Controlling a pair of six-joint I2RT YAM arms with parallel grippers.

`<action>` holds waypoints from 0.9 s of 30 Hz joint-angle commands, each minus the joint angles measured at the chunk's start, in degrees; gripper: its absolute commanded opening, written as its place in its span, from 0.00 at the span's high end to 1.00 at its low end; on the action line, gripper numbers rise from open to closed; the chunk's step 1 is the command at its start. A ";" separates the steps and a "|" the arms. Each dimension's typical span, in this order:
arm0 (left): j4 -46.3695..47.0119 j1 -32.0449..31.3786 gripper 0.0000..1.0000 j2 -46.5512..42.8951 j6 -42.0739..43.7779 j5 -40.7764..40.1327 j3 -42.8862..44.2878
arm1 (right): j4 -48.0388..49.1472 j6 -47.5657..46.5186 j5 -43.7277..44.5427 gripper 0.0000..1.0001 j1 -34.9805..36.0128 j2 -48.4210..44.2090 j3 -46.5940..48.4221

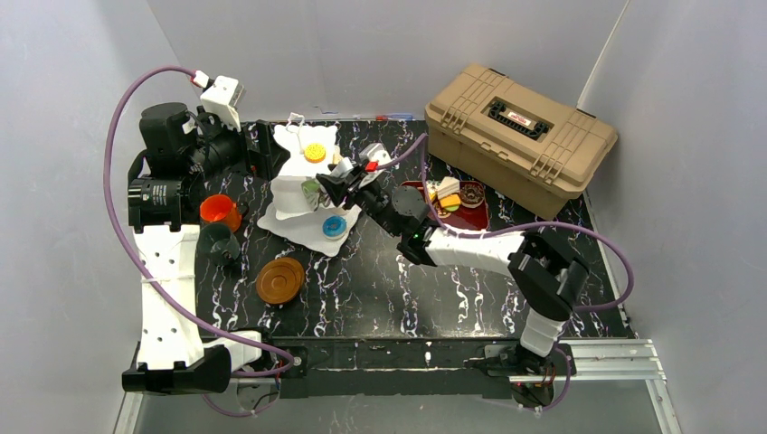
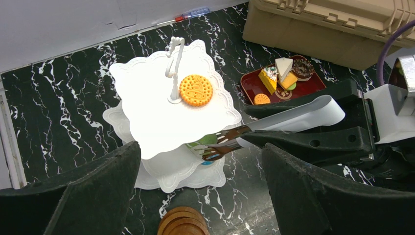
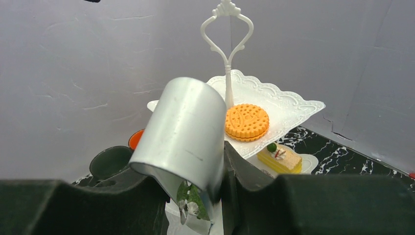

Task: Serve the afternoon tea
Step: Place the desert on the desert table.

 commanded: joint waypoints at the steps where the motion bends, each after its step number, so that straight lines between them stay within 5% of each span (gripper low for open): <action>1: 0.26 0.31 0.08 -1.58 0.16 1.02 0.16 | 7.67 -0.01 3.37 0.99 0.19 1.00 3.81; 8: 0.17 0.31 0.07 -1.56 0.13 0.98 0.57 | 8.17 0.02 5.18 0.94 0.19 2.99 5.33; 16: 0.17 0.31 0.06 -1.46 -0.01 1.02 0.80 | 7.50 0.63 6.72 0.63 0.19 3.29 5.84; 27: 0.17 0.31 0.06 -1.56 -0.16 0.95 1.03 | 5.28 0.41 5.07 0.46 0.19 3.32 7.07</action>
